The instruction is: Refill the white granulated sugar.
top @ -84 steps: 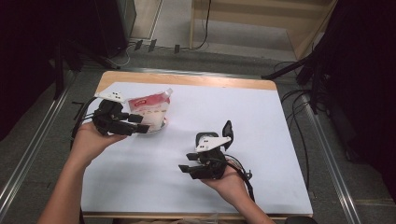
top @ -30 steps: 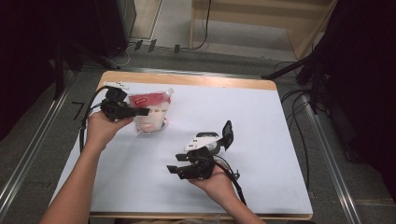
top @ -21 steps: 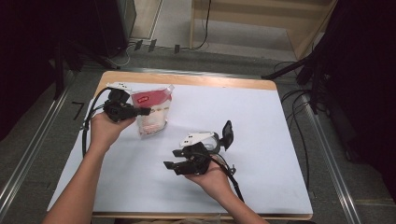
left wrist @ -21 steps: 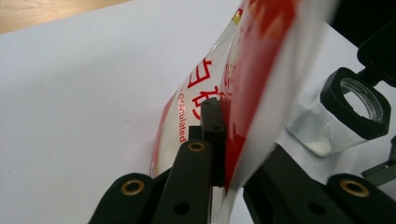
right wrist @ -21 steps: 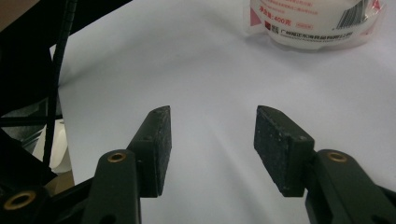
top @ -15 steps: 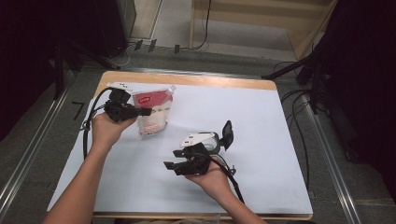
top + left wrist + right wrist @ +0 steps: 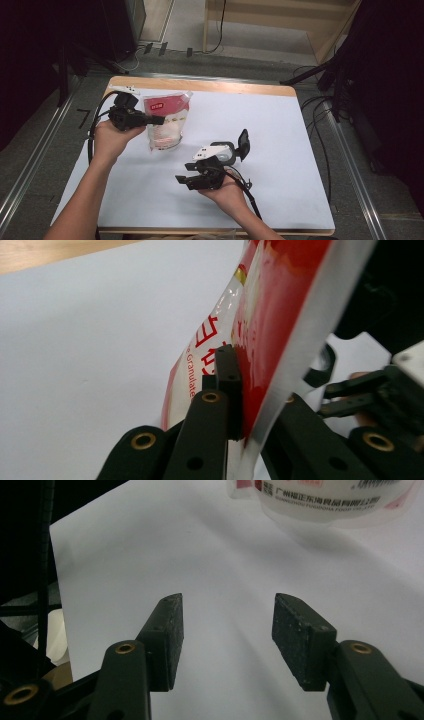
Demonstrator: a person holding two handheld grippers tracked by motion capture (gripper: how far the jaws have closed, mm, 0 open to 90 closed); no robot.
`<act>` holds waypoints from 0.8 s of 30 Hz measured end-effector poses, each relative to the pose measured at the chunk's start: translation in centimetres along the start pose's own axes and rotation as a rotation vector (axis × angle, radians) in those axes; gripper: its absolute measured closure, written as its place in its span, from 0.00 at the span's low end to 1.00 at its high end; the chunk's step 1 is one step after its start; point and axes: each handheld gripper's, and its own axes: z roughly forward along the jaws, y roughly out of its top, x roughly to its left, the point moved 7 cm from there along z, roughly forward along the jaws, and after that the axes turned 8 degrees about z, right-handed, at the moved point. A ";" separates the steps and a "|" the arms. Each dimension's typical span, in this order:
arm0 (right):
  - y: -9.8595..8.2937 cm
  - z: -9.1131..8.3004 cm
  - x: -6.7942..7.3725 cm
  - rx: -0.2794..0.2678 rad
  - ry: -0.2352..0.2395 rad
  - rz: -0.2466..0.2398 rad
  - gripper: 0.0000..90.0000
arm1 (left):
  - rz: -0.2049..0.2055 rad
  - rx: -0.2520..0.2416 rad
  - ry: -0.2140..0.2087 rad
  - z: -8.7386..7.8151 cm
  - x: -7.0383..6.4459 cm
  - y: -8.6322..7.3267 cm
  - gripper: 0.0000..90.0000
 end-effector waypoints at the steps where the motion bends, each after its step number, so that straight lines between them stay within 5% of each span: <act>1: 0.0 0.0 0.0 0.000 0.000 0.000 0.52 | 0.000 0.000 0.000 0.0 0.0 0.0 1.00; 8: 0.1 0.4 0.1 -0.017 0.008 -0.004 0.54 | 0.032 0.009 -0.009 -1.2 -2.0 0.7 1.00; 24: 0.0 1.2 -0.2 -0.023 -0.024 0.008 0.58 | 0.031 0.035 -0.058 -3.6 -5.5 0.5 1.00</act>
